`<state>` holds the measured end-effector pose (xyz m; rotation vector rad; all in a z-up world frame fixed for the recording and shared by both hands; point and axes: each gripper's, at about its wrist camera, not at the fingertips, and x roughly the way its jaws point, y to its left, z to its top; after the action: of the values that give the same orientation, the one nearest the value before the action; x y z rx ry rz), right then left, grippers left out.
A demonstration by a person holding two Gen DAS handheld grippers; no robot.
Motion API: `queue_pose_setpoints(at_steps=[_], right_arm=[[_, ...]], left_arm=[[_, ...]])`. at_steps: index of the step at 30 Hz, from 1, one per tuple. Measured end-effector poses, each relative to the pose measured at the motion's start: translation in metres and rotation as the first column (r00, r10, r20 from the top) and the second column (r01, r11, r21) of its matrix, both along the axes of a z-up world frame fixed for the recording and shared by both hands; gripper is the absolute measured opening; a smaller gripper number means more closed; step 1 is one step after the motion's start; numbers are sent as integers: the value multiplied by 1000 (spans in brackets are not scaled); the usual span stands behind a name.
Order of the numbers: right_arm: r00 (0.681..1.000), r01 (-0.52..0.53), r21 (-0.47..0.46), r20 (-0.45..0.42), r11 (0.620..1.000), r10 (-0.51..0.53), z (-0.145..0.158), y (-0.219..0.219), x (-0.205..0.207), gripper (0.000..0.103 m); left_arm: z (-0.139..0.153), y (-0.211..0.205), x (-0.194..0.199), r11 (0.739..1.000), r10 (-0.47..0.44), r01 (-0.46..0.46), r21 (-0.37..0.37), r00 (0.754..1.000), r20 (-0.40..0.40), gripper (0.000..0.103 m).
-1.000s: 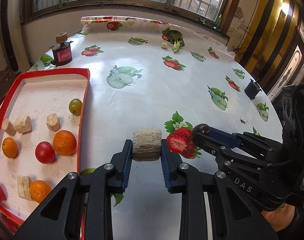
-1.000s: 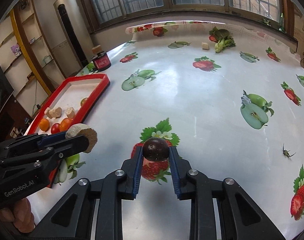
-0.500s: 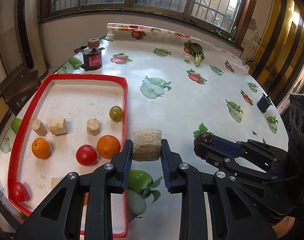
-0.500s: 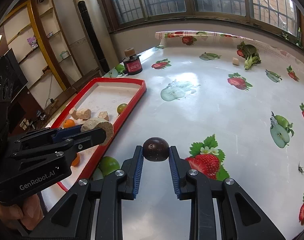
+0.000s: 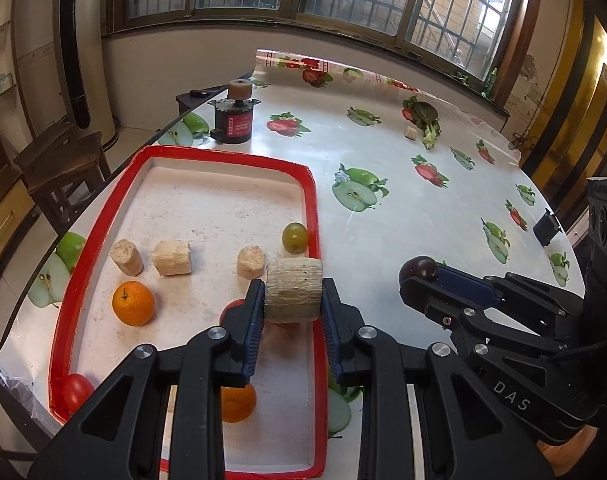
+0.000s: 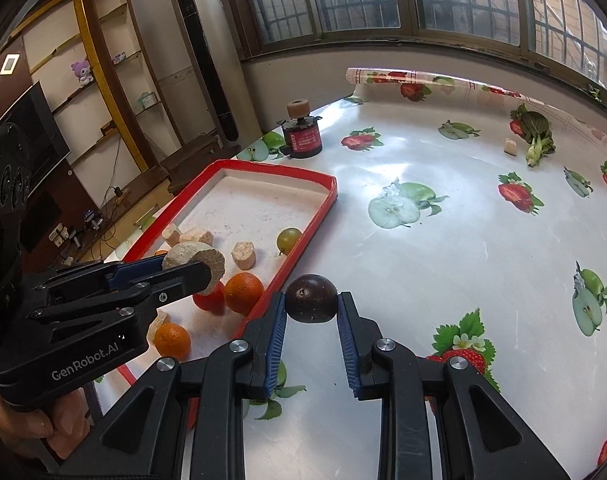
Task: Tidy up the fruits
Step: 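Carry the beige chunk and purple fruit with both grippers over the tray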
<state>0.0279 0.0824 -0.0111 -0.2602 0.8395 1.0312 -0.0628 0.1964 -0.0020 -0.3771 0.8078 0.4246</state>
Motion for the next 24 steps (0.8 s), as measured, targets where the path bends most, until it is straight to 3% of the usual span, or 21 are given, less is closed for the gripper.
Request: queue_pose_setpoints(at_steps=[24], right_arm=[[998, -69, 6, -6, 998, 69, 3, 71, 7, 26]], left_arm=[[4, 60, -8, 995, 92, -92, 40, 996, -12, 25]])
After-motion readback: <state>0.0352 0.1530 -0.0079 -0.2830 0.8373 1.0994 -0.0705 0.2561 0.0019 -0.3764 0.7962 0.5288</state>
